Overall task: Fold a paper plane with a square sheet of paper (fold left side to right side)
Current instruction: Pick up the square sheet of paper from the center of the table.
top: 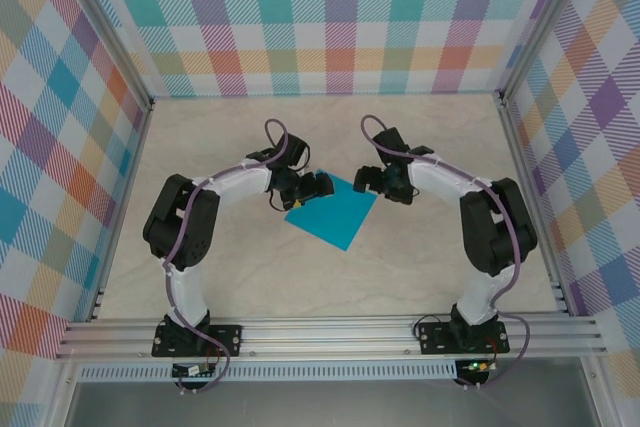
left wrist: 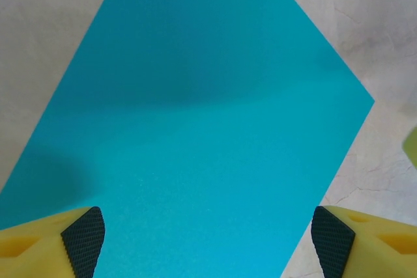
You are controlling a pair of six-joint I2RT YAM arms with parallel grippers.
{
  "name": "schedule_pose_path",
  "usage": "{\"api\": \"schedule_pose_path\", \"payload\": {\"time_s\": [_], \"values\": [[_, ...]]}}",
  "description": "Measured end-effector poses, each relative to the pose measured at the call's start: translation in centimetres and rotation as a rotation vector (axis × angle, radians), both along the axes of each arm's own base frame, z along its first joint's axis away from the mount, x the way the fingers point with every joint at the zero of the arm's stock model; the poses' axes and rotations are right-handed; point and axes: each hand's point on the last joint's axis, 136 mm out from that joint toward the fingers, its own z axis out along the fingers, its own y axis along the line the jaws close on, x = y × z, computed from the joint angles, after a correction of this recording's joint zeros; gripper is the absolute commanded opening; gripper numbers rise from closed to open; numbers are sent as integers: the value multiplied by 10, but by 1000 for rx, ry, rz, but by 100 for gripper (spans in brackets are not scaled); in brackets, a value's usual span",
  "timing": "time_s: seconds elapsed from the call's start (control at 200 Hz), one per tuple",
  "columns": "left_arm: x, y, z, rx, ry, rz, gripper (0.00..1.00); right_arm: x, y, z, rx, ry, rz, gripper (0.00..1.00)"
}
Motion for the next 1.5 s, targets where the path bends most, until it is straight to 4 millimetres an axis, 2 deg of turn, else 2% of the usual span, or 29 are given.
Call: {"api": "schedule_pose_path", "payload": {"time_s": [0.135,0.29,0.44,0.855,1.115,1.355,1.5], "values": [[-6,3,-12,16,24,-10,84,3,5,-11,-20,24,6,100],[-6,3,-13,15,20,-15,84,6,11,-13,-29,27,17,100],[-6,3,-14,17,18,-18,84,9,16,-24,-47,45,24,100],[-7,2,-14,18,16,-20,84,8,30,-24,-63,39,44,100],[-8,1,-15,33,10,-21,84,5,47,-23,-36,27,64,98],[-7,2,-15,41,5,-24,84,2,57,-22,0,36,64,84],[-8,1,-15,41,3,-29,84,0,64,-21,31,44,69,68]]}}
